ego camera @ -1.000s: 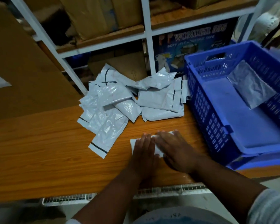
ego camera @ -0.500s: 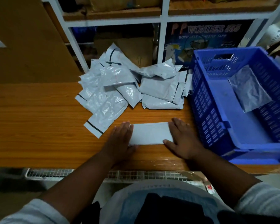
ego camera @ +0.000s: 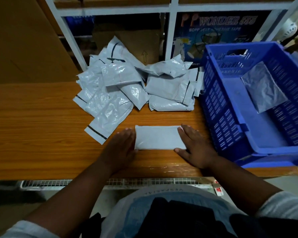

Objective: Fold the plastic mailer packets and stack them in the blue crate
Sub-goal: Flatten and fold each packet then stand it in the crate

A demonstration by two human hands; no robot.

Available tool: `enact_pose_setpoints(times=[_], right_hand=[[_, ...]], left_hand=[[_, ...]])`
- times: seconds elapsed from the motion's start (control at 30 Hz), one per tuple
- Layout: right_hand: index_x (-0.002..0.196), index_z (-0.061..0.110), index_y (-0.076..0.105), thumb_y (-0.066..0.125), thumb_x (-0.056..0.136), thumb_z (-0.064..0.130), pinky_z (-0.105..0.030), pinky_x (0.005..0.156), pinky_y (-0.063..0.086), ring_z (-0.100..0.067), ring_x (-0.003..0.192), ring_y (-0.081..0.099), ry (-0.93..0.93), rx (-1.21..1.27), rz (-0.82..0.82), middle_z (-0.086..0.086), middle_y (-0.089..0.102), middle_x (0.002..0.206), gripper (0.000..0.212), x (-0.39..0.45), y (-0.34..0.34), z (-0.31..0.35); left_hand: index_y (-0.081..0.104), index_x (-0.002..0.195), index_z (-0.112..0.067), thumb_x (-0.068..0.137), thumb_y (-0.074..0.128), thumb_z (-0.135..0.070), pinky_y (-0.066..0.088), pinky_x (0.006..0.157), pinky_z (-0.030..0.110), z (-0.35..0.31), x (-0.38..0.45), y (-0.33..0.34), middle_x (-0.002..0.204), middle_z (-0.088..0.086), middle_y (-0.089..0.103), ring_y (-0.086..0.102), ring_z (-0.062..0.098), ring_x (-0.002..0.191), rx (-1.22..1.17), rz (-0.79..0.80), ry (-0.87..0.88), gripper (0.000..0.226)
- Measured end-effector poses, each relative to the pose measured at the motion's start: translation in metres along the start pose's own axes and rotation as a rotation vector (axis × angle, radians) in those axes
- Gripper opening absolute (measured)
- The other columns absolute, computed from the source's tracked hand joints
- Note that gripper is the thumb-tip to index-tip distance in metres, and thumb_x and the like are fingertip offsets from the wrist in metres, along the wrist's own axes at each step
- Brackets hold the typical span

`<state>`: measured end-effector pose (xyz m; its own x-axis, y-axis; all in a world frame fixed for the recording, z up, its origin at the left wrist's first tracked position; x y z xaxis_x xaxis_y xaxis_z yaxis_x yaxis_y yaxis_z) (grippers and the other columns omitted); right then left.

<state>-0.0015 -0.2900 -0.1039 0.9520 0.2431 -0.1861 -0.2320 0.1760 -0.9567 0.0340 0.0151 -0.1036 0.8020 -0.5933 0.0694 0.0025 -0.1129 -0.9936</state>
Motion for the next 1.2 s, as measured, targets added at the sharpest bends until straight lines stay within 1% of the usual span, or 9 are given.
enact_pose_setpoints(times=[0.13, 0.3, 0.4, 0.5, 0.67, 0.77, 0.87, 0.97, 1.2], right_hand=[[0.171, 0.022, -0.010, 0.024, 0.101, 0.082, -0.051, 0.132, -0.003, -0.025, 0.162, -0.024, -0.035, -0.078, -0.057, -0.004, -0.022, 0.177, 0.098, 0.001, -0.021, 0.033], [0.172, 0.017, 0.003, 0.040, 0.101, 0.067, -0.055, 0.132, 0.008, -0.025, 0.166, -0.006, -0.230, -0.054, -0.026, -0.008, 0.000, 0.180, 0.094, 0.028, -0.008, 0.098], [0.171, 0.013, 0.012, 0.039, 0.100, 0.074, -0.052, 0.132, 0.016, -0.029, 0.165, 0.007, -0.170, -0.080, 0.002, -0.011, 0.010, 0.179, 0.097, 0.030, -0.002, 0.081], [0.168, 0.014, 0.024, 0.050, 0.097, 0.075, -0.047, 0.127, 0.030, -0.031, 0.156, 0.030, -0.096, -0.083, -0.030, -0.011, 0.028, 0.172, 0.097, 0.026, -0.022, 0.067], [0.152, 0.027, 0.037, 0.077, 0.073, 0.078, -0.049, 0.099, 0.050, -0.028, 0.123, 0.052, 0.083, -0.146, 0.040, -0.004, 0.054, 0.137, 0.102, 0.040, -0.041, 0.076], [0.143, 0.026, 0.044, 0.089, 0.061, 0.075, -0.042, 0.091, 0.053, -0.024, 0.116, 0.057, 0.215, 0.038, 0.165, 0.001, 0.059, 0.131, 0.105, 0.048, -0.033, 0.075], [0.135, 0.023, 0.053, 0.087, 0.082, 0.057, -0.040, 0.088, 0.055, -0.020, 0.109, 0.061, 0.313, 0.309, 0.255, 0.004, 0.064, 0.125, 0.072, 0.047, -0.028, 0.078], [0.115, 0.023, 0.065, 0.070, 0.100, 0.050, -0.037, 0.084, 0.053, -0.021, 0.099, 0.064, 0.318, 0.386, 0.175, 0.003, 0.069, 0.107, 0.032, 0.045, -0.054, 0.078], [0.106, 0.013, 0.073, 0.067, 0.104, 0.038, -0.041, 0.085, 0.056, -0.024, 0.094, 0.070, 0.455, 0.420, -0.178, -0.007, 0.074, 0.100, 0.025, 0.018, -0.178, 0.045]], left_hand=[[0.027, 0.167, -0.007, 0.103, 0.045, -0.066, 0.026, 0.130, 0.054, -0.022, 0.019, -0.012, 0.172, 0.018, 0.027, 0.025, 0.034, 0.161, -0.006, -0.007, 0.043, 0.089], [0.028, 0.167, -0.005, 0.102, 0.050, -0.051, 0.028, 0.128, 0.057, -0.078, 0.057, -0.008, 0.173, 0.016, 0.029, 0.024, 0.032, 0.162, -0.121, 0.001, 0.171, 0.083], [0.032, 0.166, -0.005, 0.104, 0.047, -0.058, 0.027, 0.128, 0.058, -0.062, 0.049, 0.001, 0.172, 0.017, 0.031, 0.025, 0.035, 0.161, -0.090, -0.010, 0.161, 0.082], [0.032, 0.165, -0.006, 0.101, 0.044, -0.070, 0.029, 0.128, 0.056, -0.023, 0.037, 0.005, 0.172, 0.017, 0.032, 0.027, 0.036, 0.160, -0.136, -0.064, 0.001, 0.092], [0.029, 0.166, -0.009, 0.097, 0.040, -0.073, 0.028, 0.129, 0.051, -0.012, 0.036, 0.007, 0.171, 0.015, 0.034, 0.029, 0.034, 0.159, -0.197, -0.059, -0.101, 0.095], [0.030, 0.166, -0.012, 0.099, 0.049, -0.068, 0.028, 0.129, 0.051, -0.010, 0.035, 0.005, 0.172, 0.012, 0.033, 0.025, 0.031, 0.161, -0.244, -0.054, -0.110, 0.089], [0.030, 0.166, -0.013, 0.101, 0.057, -0.060, 0.027, 0.130, 0.050, -0.010, 0.033, 0.002, 0.171, 0.011, 0.033, 0.025, 0.031, 0.161, -0.296, -0.075, -0.098, 0.085], [0.037, 0.163, -0.011, 0.101, 0.054, -0.058, 0.031, 0.128, 0.050, -0.008, 0.031, -0.009, 0.167, 0.013, 0.041, 0.032, 0.032, 0.157, -0.373, -0.136, -0.086, 0.079], [0.050, 0.154, -0.014, 0.103, 0.049, -0.054, 0.051, 0.109, 0.045, -0.025, 0.088, -0.068, 0.147, 0.008, 0.058, 0.057, 0.028, 0.133, -0.632, -0.228, -0.064, 0.065]])
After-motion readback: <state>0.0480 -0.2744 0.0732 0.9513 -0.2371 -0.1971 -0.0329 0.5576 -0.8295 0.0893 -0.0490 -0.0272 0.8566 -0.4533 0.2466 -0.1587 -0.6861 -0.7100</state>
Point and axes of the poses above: each hand's wrist, its own x-axis towards the middle knuckle, its own y-axis out of the palm, z = x × y, the point moved 9 cm from there along x, towards the middle knuckle
